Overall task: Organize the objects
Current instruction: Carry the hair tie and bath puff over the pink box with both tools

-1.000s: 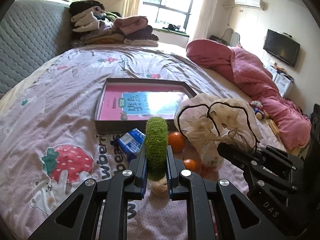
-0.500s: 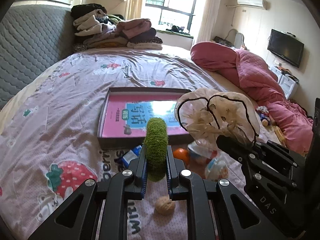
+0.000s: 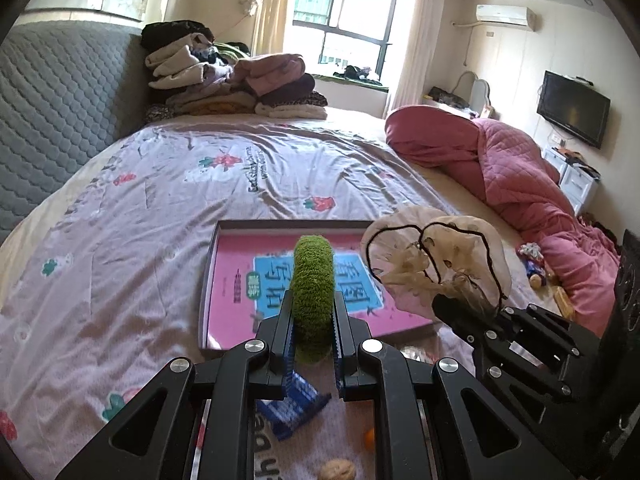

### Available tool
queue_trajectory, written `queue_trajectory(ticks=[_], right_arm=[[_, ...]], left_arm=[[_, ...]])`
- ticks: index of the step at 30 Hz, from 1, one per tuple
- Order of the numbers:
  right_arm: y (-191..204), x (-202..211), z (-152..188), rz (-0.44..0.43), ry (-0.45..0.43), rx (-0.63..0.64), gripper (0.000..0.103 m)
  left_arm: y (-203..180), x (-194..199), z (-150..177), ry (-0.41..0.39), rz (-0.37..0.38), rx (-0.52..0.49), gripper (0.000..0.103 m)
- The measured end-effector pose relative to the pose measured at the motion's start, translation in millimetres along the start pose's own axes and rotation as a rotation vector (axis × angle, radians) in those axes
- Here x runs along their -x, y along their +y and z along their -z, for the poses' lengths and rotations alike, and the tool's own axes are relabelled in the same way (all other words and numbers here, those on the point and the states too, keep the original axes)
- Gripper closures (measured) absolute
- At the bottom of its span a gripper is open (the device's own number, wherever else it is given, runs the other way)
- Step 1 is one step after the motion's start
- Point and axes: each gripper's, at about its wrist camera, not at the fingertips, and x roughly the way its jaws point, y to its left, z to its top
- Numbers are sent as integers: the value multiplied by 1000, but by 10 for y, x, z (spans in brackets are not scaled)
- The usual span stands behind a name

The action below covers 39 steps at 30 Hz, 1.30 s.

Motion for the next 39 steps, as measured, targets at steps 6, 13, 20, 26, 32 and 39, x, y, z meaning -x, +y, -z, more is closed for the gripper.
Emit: queue_trajectory(ticks=[6, 13, 20, 26, 32, 39], right_arm=[[-87, -144, -122, 24, 7, 7, 95], [-211, -355, -194, 32, 27, 6, 95], [-319, -651, -213, 51, 89, 15, 95], [-482, -939, -112, 53, 174, -14, 95], [-690, -1185, 53, 59, 265, -57, 95], [-770, -1285, 181, 36, 327, -92, 94]], left_arm=[[46, -173, -154, 15, -8, 3, 88], [110, -364, -293, 8, -50, -11, 88], [238, -720, -328, 51, -78, -11, 88], [414, -1098, -278, 118, -107, 9, 88], [591, -1401, -169, 201, -101, 49, 88], [632, -1564, -7, 256, -95, 65, 87]])
